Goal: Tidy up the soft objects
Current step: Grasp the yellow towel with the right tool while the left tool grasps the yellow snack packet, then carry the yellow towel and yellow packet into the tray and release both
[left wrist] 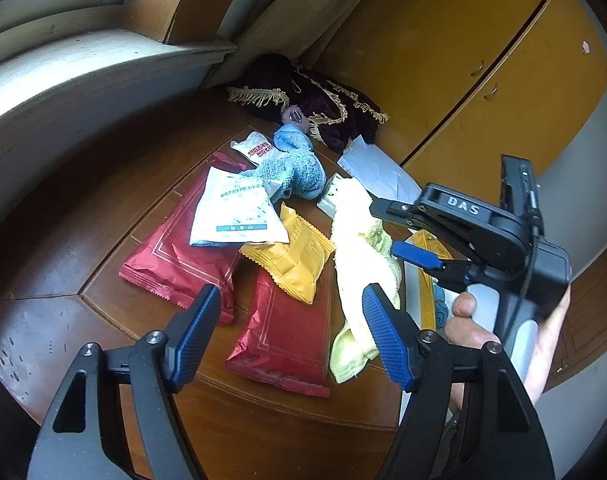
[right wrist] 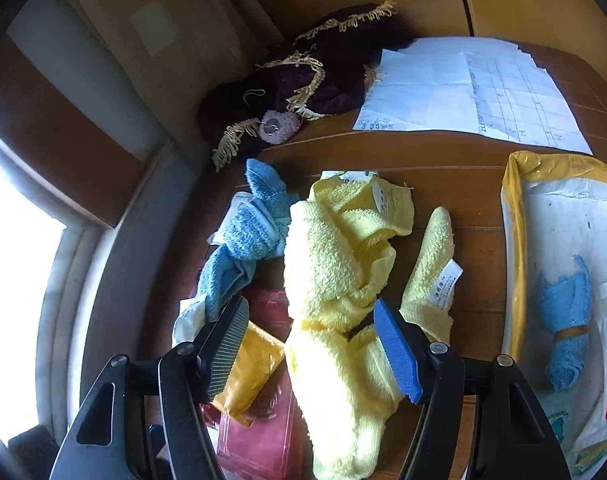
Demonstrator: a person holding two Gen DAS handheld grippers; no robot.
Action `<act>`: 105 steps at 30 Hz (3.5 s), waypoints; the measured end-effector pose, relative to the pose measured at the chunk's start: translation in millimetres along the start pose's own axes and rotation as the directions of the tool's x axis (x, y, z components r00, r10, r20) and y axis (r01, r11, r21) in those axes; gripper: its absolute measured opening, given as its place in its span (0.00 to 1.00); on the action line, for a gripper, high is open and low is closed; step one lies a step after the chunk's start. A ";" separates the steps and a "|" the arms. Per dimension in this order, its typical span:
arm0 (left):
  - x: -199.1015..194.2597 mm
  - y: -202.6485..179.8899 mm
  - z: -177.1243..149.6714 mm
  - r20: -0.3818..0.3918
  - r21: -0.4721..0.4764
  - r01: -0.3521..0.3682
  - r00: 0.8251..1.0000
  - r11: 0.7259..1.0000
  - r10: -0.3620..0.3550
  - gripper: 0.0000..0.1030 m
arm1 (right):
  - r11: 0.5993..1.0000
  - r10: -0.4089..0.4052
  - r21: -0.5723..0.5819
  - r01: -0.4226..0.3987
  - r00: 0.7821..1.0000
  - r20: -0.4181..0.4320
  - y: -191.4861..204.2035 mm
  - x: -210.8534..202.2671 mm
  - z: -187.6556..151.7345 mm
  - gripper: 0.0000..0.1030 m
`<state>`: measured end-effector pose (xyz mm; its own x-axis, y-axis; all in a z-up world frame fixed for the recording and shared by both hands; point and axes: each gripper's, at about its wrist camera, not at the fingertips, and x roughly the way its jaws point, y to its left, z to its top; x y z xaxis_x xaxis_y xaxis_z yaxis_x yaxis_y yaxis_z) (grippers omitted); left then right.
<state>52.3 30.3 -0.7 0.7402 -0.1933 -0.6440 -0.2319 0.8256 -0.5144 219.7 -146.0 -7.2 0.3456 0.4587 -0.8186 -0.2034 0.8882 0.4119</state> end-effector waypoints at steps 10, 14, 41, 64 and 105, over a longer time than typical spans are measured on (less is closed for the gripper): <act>7.1 -13.1 3.3 -0.014 0.098 -0.010 1.000 0.995 0.011 0.70 | 0.998 -0.065 0.014 0.066 0.997 -0.042 -2.8 29.9 1.4 0.38; 12.9 -34.8 17.8 0.021 0.223 -0.043 0.999 0.974 0.039 0.70 | 0.995 0.077 0.066 -0.081 0.995 0.057 -10.8 -10.1 -6.5 0.38; 92.5 -66.5 18.3 -0.099 0.525 -0.189 0.955 0.830 0.280 0.42 | 0.966 0.248 0.014 -0.259 0.938 0.242 -53.9 -128.1 -82.7 0.38; 13.7 -156.7 16.1 -0.081 0.318 0.159 0.987 0.935 -0.140 0.41 | 0.966 0.212 0.066 -0.250 0.912 0.351 -87.1 -203.9 -78.5 0.38; 191.4 -233.9 0.6 -0.424 0.328 0.220 0.903 0.919 -0.065 0.63 | 0.964 -0.136 0.255 0.073 0.962 0.239 -199.8 -130.9 -29.2 0.53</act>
<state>248.6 -199.5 -3.3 0.4160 -0.4528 -0.7887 0.1569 0.8900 -0.4282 188.4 -384.3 6.0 0.5784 0.3265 -0.7475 0.0625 0.8960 0.4396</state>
